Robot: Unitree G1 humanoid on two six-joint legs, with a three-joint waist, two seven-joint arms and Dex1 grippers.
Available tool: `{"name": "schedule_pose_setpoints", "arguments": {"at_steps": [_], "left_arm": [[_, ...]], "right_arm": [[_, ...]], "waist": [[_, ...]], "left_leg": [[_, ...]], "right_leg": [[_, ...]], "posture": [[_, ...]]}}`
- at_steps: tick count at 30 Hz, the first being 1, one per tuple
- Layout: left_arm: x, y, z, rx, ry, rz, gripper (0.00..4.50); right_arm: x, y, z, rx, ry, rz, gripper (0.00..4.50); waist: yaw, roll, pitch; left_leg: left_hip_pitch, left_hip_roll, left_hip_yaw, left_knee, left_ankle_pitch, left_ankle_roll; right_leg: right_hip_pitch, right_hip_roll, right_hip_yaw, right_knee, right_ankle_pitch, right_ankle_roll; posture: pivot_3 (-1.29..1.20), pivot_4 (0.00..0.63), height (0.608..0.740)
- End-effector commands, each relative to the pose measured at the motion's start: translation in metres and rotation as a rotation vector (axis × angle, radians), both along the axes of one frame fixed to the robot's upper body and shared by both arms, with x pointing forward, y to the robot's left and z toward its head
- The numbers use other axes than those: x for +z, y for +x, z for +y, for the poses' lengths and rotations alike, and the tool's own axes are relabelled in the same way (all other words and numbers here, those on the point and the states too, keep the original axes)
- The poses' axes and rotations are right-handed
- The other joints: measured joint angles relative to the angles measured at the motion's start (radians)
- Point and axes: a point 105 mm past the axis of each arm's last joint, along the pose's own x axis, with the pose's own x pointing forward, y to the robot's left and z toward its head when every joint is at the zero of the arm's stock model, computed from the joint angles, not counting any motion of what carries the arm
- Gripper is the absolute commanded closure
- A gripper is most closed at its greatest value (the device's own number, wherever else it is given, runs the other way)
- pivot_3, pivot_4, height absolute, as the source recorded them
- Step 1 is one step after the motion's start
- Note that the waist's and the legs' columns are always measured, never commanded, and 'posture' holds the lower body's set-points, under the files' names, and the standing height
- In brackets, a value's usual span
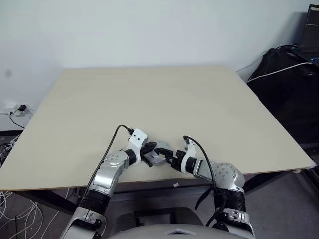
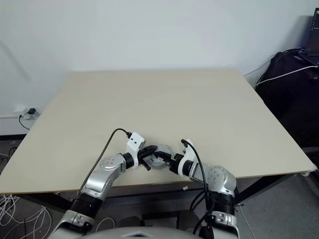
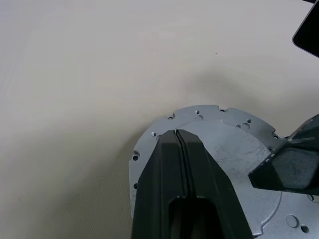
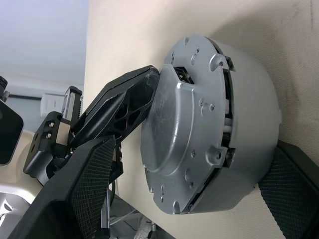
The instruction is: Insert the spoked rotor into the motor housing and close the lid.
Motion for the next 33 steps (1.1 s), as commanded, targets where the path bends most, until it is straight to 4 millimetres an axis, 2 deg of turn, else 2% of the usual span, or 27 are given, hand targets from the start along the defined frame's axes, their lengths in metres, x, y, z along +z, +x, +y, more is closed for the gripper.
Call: {"name": "schedule_pose_setpoints", "arguments": {"at_steps": [1, 2, 7, 8, 25, 33], "left_arm": [[-0.016, -0.011, -0.005, -0.034, 0.031, 0.067, 4.5], [-0.016, -0.011, -0.005, -0.034, 0.031, 0.067, 4.5], [-0.016, -0.011, -0.005, -0.034, 0.032, 0.067, 4.5], [-0.016, -0.012, -0.005, -0.033, 0.032, 0.068, 4.5], [-0.018, -0.014, -0.001, -0.022, 0.034, 0.074, 4.5], [-0.017, -0.013, -0.002, -0.025, 0.032, 0.071, 4.5]], "right_arm": [[0.031, 0.008, 0.031, 0.047, 0.132, -0.097, 0.41], [0.032, 0.008, 0.03, 0.045, 0.132, -0.098, 0.59], [0.032, 0.008, 0.028, 0.038, 0.129, -0.099, 2.07], [0.032, 0.008, 0.028, 0.037, 0.129, -0.1, 2.2], [0.032, -0.006, 0.029, 0.051, 0.156, -0.072, 2.28], [0.034, -0.002, 0.029, 0.036, 0.156, -0.079, 2.28]], "waist": [[0.0, 0.0, 0.0], [0.0, 0.0, 0.0], [0.0, 0.0, 0.0], [0.001, 0.0, 0.0], [0.003, 0.001, 0.0], [0.006, 0.001, 0.0]], "left_leg": [[0.0, 0.0, 0.0, 0.0, 0.0, 0.0], [0.0, 0.0, 0.0, 0.0, 0.0, 0.0], [0.0, 0.0, 0.0, 0.0, 0.0, 0.0], [0.0, 0.0, 0.0, 0.0, 0.0, 0.0], [0.0, 0.0, 0.0, 0.0, 0.0, 0.0], [0.0, 0.0, 0.0, 0.0, 0.0, 0.0]], "right_leg": [[0.0, 0.0, 0.0, 0.0, 0.0, 0.0], [0.0, 0.0, 0.0, 0.0, 0.0, 0.0], [0.0, 0.0, 0.0, 0.0, 0.0, 0.0], [0.0, 0.0, 0.0, 0.0, 0.0, 0.0], [0.0, 0.0, 0.0, 0.0, 0.0, 0.0], [0.0, 0.0, 0.0, 0.0, 0.0, 0.0]], "posture": [[0.0, 0.0, 0.74], [0.0, 0.0, 0.74], [0.0, 0.0, 0.74], [0.0, 0.0, 0.74], [0.0, 0.0, 0.74], [0.0, 0.0, 0.74]]}}
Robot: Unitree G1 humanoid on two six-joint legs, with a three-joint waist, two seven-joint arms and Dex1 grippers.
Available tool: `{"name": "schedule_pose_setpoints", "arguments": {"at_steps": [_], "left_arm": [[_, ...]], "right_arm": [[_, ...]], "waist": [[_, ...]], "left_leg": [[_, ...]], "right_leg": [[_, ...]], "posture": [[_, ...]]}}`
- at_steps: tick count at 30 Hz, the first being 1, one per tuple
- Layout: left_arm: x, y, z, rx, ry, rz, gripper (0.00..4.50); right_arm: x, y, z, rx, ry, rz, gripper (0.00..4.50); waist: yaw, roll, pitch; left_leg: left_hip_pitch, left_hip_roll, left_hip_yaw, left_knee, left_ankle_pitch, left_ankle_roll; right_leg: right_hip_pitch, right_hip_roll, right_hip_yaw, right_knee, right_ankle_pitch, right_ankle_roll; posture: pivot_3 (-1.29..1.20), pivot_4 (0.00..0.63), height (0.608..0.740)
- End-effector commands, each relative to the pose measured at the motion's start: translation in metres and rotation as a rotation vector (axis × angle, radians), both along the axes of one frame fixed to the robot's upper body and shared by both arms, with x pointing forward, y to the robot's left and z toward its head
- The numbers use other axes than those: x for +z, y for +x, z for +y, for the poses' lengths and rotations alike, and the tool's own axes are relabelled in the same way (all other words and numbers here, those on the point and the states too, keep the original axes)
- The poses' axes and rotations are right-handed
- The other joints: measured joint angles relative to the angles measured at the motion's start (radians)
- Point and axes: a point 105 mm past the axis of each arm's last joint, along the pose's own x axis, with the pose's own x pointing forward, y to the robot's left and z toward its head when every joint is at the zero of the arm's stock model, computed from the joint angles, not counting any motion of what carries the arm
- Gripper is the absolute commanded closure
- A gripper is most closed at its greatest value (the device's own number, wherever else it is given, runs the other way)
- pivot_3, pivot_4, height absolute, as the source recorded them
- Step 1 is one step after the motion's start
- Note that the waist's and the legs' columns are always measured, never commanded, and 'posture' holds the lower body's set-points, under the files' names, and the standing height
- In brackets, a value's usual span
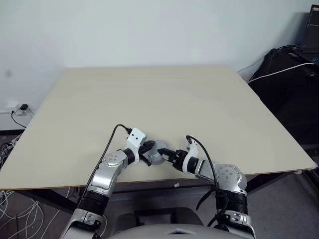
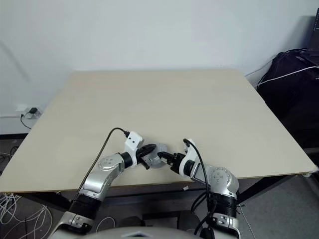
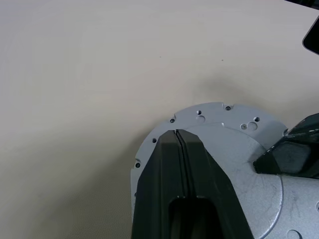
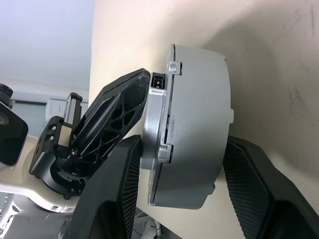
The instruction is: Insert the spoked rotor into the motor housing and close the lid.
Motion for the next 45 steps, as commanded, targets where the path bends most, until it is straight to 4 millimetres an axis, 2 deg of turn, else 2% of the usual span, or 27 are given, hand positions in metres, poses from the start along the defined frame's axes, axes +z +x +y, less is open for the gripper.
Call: {"name": "schedule_pose_setpoints", "arguments": {"at_steps": [1, 18, 31, 40, 45], "left_arm": [[-0.022, -0.013, -0.007, -0.041, 0.035, 0.093, 4.5], [0.015, -0.004, -0.001, 0.062, -0.092, -0.036, 4.5], [0.065, -0.007, 0.035, 0.301, -0.341, -0.189, 4.5], [0.052, -0.043, 0.058, 0.395, -0.464, -0.1, 4.5], [0.032, -0.072, 0.067, 0.49, -0.686, 0.074, 4.5]], "right_arm": [[0.029, 0.001, 0.032, 0.057, 0.136, -0.086, 2.28], [0.024, 0.007, 0.019, 0.002, 0.103, -0.087, 2.35], [0.022, 0.006, 0.02, -0.003, 0.101, -0.08, 2.38], [0.03, 0.009, 0.024, -0.005, 0.134, -0.102, 2.38], [0.046, 0.014, 0.025, -0.025, 0.184, -0.145, 2.39]], "waist": [[0.0, 0.0, 0.0], [0.003, 0.0, 0.0], [0.004, 0.001, 0.002], [0.003, 0.003, 0.003], [0.002, 0.003, 0.005]], "left_leg": [[0.0, 0.0, 0.0, 0.0, 0.0, 0.0], [-0.003, 0.0, 0.0, 0.0, 0.0, 0.0], [-0.007, 0.0, 0.0, 0.0, 0.0, 0.0], [-0.007, -0.005, 0.0, 0.0, 0.0, 0.0], [-0.007, 0.0, 0.0, 0.0, 0.0, 0.0]], "right_leg": [[0.0, 0.0, 0.0, 0.0, 0.0, 0.0], [-0.003, 0.0, 0.0, 0.0, 0.003, 0.004], [-0.007, 0.0, 0.0, 0.0, 0.003, 0.005], [-0.007, 0.0, 0.0, 0.0, 0.003, 0.004], [-0.007, 0.0, 0.0, 0.0, 0.002, 0.003]], "posture": [[0.0, 0.0, 0.74], [0.0, 0.0, 0.74], [0.0, 0.0, 0.74], [0.0, 0.0, 0.74], [0.0, 0.0, 0.74]]}}
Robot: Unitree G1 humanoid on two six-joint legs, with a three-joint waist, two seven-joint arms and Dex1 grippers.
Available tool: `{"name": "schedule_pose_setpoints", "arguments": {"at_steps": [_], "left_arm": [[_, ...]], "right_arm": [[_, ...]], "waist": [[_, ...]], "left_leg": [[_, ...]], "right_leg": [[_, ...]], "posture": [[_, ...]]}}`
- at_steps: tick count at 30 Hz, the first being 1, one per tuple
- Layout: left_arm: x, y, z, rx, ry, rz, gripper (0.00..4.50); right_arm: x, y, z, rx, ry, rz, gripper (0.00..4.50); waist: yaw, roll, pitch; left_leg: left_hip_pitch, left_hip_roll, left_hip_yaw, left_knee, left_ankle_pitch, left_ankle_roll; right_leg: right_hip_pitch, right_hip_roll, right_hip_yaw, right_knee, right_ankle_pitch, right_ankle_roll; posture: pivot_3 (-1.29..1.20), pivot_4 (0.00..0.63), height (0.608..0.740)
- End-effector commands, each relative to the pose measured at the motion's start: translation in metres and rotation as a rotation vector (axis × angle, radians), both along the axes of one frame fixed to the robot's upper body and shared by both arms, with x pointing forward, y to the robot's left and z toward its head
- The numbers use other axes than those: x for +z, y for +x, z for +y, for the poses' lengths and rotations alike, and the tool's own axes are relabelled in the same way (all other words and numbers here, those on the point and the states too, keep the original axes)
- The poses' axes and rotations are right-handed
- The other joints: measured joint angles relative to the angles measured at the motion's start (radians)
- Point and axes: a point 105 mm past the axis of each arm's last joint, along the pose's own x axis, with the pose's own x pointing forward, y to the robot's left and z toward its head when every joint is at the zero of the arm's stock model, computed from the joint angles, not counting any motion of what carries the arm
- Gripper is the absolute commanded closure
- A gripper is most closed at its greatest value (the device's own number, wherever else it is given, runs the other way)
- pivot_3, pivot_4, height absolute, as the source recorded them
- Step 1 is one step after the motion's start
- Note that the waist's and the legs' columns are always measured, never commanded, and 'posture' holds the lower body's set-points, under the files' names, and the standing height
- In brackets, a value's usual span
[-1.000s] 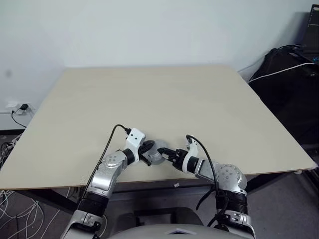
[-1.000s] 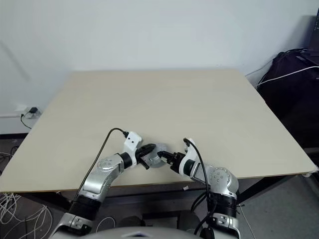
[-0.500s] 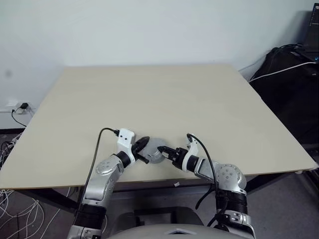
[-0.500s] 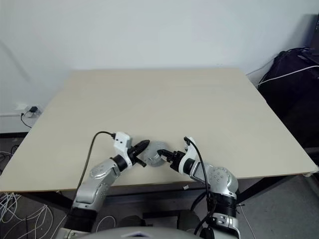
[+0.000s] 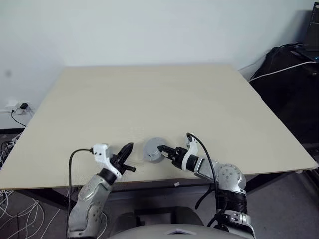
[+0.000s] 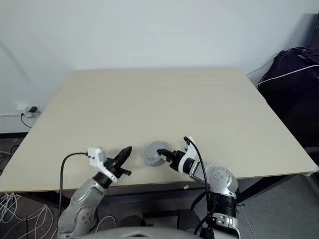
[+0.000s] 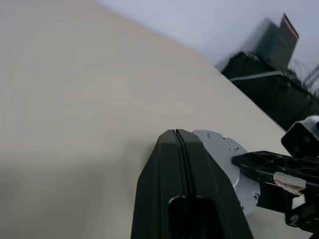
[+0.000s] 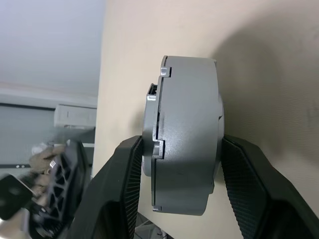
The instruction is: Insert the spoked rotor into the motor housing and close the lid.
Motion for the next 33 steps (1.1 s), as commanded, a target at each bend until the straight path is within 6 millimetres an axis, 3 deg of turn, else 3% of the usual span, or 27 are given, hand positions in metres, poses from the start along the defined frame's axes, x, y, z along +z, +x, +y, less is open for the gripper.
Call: {"name": "schedule_pose_setpoints", "arguments": {"at_steps": [1, 11, 21, 24, 33], "left_arm": [[0.004, -0.013, 0.002, 0.024, -0.159, 0.019, 4.5], [-0.011, -0.024, 0.006, 0.09, -0.406, 0.121, 4.5], [-0.004, -0.029, 0.003, 0.067, -0.69, 0.118, 4.5], [-0.001, -0.03, 0.004, 0.056, -0.748, 0.108, 3.87], [0.01, -0.033, 0.0, -0.01, -0.892, 0.08, 0.85]], "right_arm": [[0.041, 0.009, 0.024, 0.004, 0.155, -0.121, 2.39], [0.073, 0.008, 0.039, 0.044, 0.24, -0.192, 2.39], [0.106, 0.008, 0.05, 0.067, 0.316, -0.262, 2.39], [0.112, 0.006, 0.053, 0.082, 0.329, -0.272, 2.39], [0.117, 0.003, 0.061, 0.109, 0.353, -0.268, 2.39]], "waist": [[-0.001, 0.0, 0.001], [-0.001, -0.003, 0.007], [-0.006, -0.004, 0.007], [-0.007, -0.004, 0.007], [-0.009, -0.004, 0.007]], "left_leg": [[0.0, 0.0, 0.0, 0.0, 0.0, 0.0], [-0.001, 0.0, 0.0, 0.001, 0.0, 0.001], [-0.004, 0.0, -0.001, 0.002, 0.0, 0.001], [-0.004, -0.001, -0.001, 0.002, 0.0, 0.001], [-0.004, -0.005, -0.001, 0.002, 0.0, 0.0]], "right_leg": [[0.0, 0.0, 0.0, 0.0, 0.0, 0.0], [-0.001, 0.0, 0.0, 0.0, -0.001, -0.002], [-0.002, 0.0, -0.001, 0.0, 0.0, 0.001], [-0.002, 0.001, -0.001, 0.0, 0.0, 0.001], [-0.002, 0.0, -0.001, 0.0, 0.0, 0.0]], "posture": [[0.0, 0.0, 0.74], [0.0, 0.0, 0.74], [0.0, 0.0, 0.74], [0.0, 0.0, 0.74], [0.0, 0.0, 0.74]]}}
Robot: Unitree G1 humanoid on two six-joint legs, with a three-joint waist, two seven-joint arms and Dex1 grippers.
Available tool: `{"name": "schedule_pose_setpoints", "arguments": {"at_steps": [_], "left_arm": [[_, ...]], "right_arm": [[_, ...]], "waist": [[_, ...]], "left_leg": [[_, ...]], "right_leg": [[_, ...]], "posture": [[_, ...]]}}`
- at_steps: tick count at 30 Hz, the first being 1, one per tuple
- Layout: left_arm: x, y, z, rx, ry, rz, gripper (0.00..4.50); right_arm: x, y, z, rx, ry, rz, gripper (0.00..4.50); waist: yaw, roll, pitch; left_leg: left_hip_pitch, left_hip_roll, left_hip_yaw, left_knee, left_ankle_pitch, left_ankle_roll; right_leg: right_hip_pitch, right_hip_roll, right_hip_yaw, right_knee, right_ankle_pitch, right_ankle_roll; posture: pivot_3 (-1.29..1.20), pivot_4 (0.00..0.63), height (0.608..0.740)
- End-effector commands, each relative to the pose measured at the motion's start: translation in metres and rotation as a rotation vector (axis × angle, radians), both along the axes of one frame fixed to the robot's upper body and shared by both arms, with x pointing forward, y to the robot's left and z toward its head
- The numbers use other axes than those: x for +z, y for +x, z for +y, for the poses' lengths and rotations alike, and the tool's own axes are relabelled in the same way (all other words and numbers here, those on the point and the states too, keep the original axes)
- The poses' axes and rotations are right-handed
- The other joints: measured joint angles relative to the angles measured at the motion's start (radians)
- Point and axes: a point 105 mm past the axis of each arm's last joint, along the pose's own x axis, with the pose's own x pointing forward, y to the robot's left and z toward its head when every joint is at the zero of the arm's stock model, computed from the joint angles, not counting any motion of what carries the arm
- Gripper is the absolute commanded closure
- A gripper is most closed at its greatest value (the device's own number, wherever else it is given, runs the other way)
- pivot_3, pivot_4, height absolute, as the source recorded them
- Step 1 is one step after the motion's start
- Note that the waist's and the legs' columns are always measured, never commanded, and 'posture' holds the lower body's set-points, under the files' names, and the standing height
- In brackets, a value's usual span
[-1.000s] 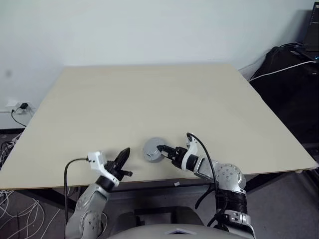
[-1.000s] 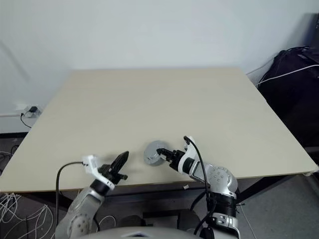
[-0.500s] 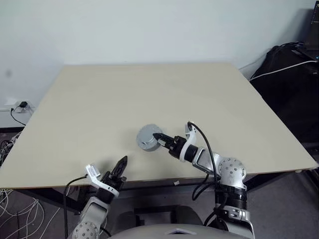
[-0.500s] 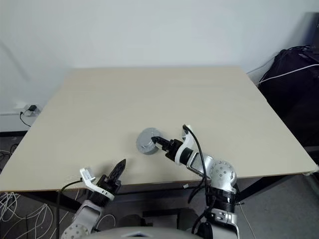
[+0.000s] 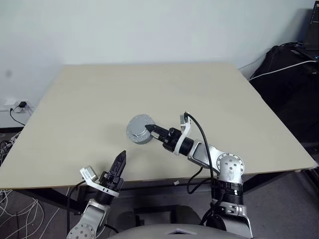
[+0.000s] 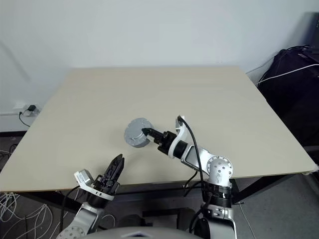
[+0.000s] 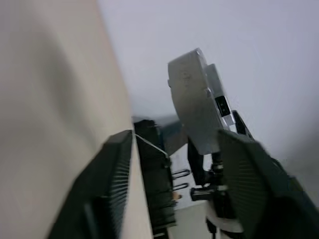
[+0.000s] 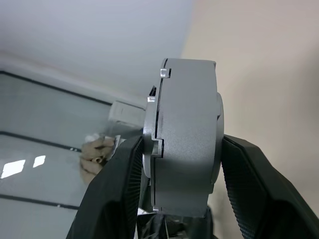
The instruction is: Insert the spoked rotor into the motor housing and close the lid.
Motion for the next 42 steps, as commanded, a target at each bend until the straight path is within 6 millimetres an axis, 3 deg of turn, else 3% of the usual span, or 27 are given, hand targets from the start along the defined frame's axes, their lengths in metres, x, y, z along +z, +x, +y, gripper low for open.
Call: {"name": "schedule_pose_setpoints", "arguments": {"at_steps": [1, 3, 18, 42], "left_arm": [[0.008, 0.0, -0.004, -0.023, -0.082, -0.043, 0.54], [0.011, 0.0, -0.005, -0.037, -0.11, -0.053, 0.02], [0.021, 0.005, -0.005, -0.018, -0.17, -0.126, 0.02], [0.01, 0.019, -0.007, -0.03, -0.246, -0.058, 0.02]], "right_arm": [[0.028, -0.01, 0.023, 0.041, 0.153, -0.056, 2.39], [0.027, -0.012, 0.026, 0.053, 0.157, -0.046, 2.39], [-0.005, -0.024, 0.033, 0.137, 0.108, 0.067, 2.39], [0.002, -0.033, 0.039, 0.196, 0.129, 0.038, 2.39]], "waist": [[0.0, 0.0, 0.0], [-0.001, 0.0, 0.0], [-0.001, -0.001, 0.0], [0.0, -0.001, 0.0]], "left_leg": [[0.0, 0.0, 0.0, 0.0, 0.0, 0.0], [0.0, 0.0, 0.0, 0.0, 0.0, 0.0], [0.0, 0.0, 0.0, 0.002, 0.0, 0.0], [-0.001, 0.0, 0.0, 0.005, 0.0, 0.0]], "right_leg": [[0.0, 0.0, 0.0, 0.0, 0.0, 0.0], [0.0, 0.0, 0.0, 0.0, 0.0, 0.0], [0.0, 0.0, 0.0, 0.0, 0.0, -0.001], [0.001, 0.0, 0.0, 0.001, 0.0, 0.0]], "posture": [[0.0, 0.0, 0.74], [0.0, 0.0, 0.74], [0.0, 0.0, 0.74], [0.0, 0.0, 0.74]]}}
